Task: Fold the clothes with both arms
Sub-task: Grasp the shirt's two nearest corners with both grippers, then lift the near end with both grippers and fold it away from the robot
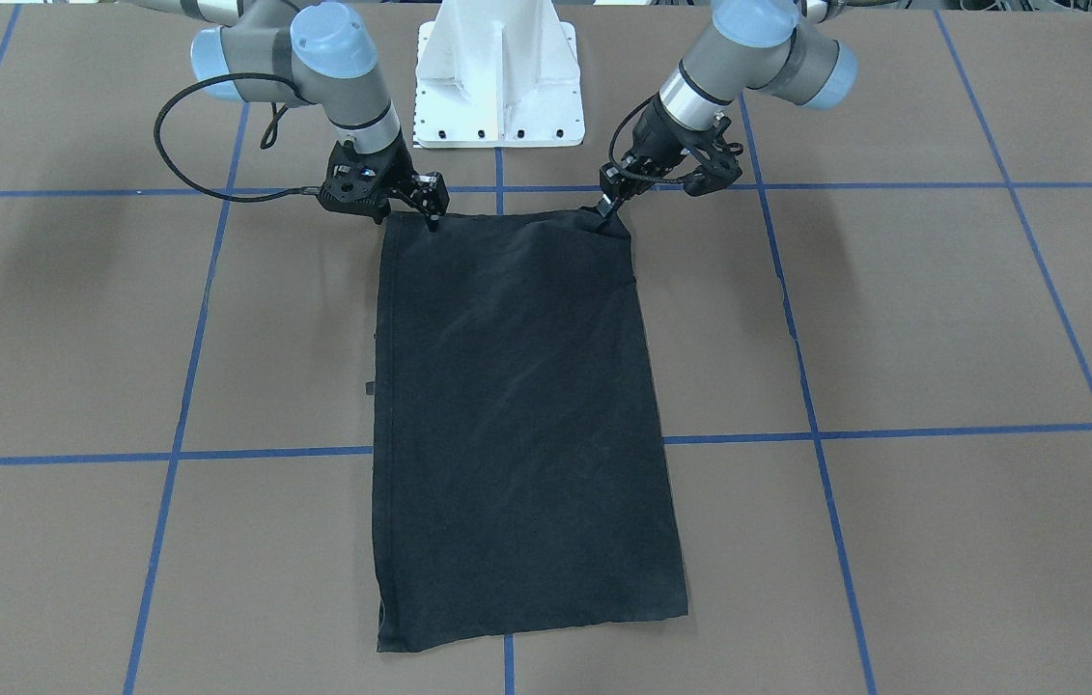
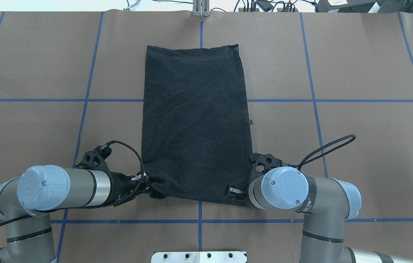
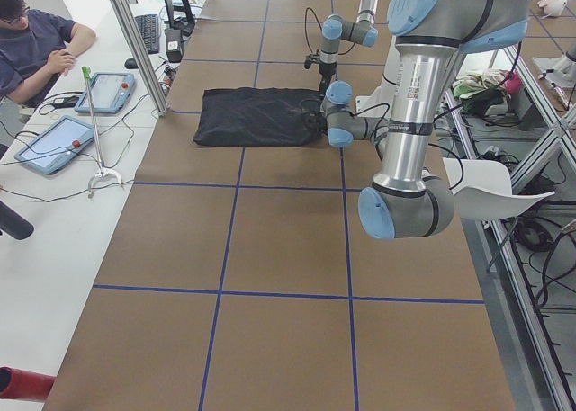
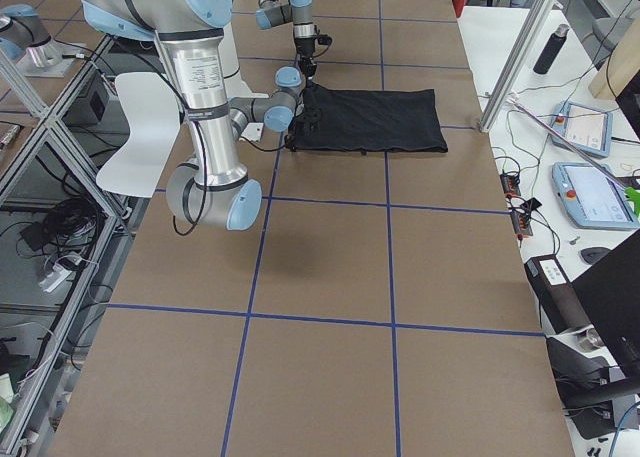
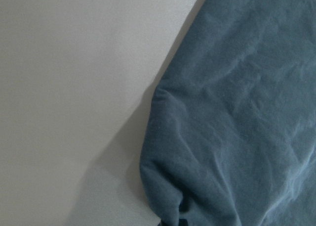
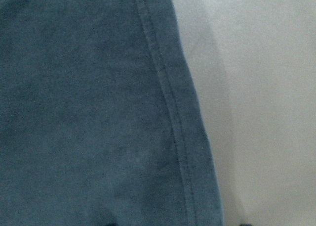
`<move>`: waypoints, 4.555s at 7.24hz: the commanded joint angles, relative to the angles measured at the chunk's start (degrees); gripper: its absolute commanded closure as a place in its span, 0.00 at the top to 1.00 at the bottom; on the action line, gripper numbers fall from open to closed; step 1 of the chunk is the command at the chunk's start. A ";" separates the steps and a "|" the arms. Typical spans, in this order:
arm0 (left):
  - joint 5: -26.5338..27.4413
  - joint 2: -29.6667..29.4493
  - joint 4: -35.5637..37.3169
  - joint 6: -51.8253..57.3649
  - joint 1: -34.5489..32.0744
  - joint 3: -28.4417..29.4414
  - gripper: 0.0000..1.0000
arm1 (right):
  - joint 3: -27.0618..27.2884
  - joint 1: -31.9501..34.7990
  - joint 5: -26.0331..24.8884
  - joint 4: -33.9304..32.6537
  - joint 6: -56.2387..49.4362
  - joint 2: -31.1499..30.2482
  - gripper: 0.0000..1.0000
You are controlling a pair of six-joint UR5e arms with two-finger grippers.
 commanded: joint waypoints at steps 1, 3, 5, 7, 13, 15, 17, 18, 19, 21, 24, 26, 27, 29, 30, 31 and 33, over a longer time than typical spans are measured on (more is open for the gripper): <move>0.00 0.00 0.01 0.00 -0.01 0.00 0.00 | -0.06 -0.01 0.15 0.04 -0.09 -0.11 0.27; 0.00 0.00 0.01 0.00 -0.01 -0.09 0.00 | 0.38 -0.01 0.15 0.04 -0.09 -0.02 0.00; 0.00 0.00 0.01 -0.09 -0.01 -0.01 0.00 | 0.65 0.34 0.41 0.04 -0.26 -0.02 0.00; 0.00 0.09 0.01 -0.18 -0.01 -0.01 0.00 | 0.65 0.87 1.12 0.04 -0.35 0.06 0.00; -0.44 0.61 0.35 -0.26 -0.01 -3.50 0.00 | 6.09 2.98 10.32 0.39 -0.17 -2.21 0.00; -1.83 1.05 4.12 -0.26 0.95 -6.76 0.00 | 8.72 2.20 16.29 0.65 -0.52 -6.07 0.00; -5.08 1.14 5.97 -0.70 2.88 -7.73 0.00 | 13.01 2.19 23.58 0.65 -0.53 -9.58 0.00; -5.36 1.66 6.07 -0.96 4.90 -8.44 0.00 | 15.30 2.19 25.36 0.65 -0.44 -10.99 0.00; -5.45 1.76 6.51 -1.92 6.13 -9.83 0.00 | 16.80 2.19 26.33 0.57 -0.18 -11.88 0.00; -10.68 1.67 6.60 -3.25 5.28 -13.87 0.00 | 17.61 5.50 26.78 0.13 -0.17 -11.01 0.00; -11.51 -1.21 6.69 -2.29 -5.24 -13.19 0.00 | 17.26 19.20 33.80 0.39 -0.70 -9.00 0.00; -11.51 -8.04 6.77 -0.54 -12.89 -6.30 0.00 | 10.54 23.61 33.46 0.30 -0.70 -1.91 0.00; -11.60 -11.83 6.60 0.95 -16.67 -0.50 0.00 | 4.40 25.72 33.12 0.65 -0.96 2.57 0.00; -11.60 -13.88 5.90 4.82 -20.64 6.21 0.00 | -5.29 30.82 33.37 0.65 -3.07 10.40 0.00; -11.60 -15.63 5.89 5.18 -22.57 8.58 0.00 | -8.03 33.19 33.55 0.65 -3.34 12.52 0.00; -11.60 -18.69 5.46 5.18 -24.25 12.44 0.00 | -11.53 35.13 33.55 0.65 -4.56 14.89 0.00; -11.51 -23.27 4.15 5.10 -25.14 18.42 0.00 | -18.22 36.12 33.29 0.74 -6.23 18.86 0.00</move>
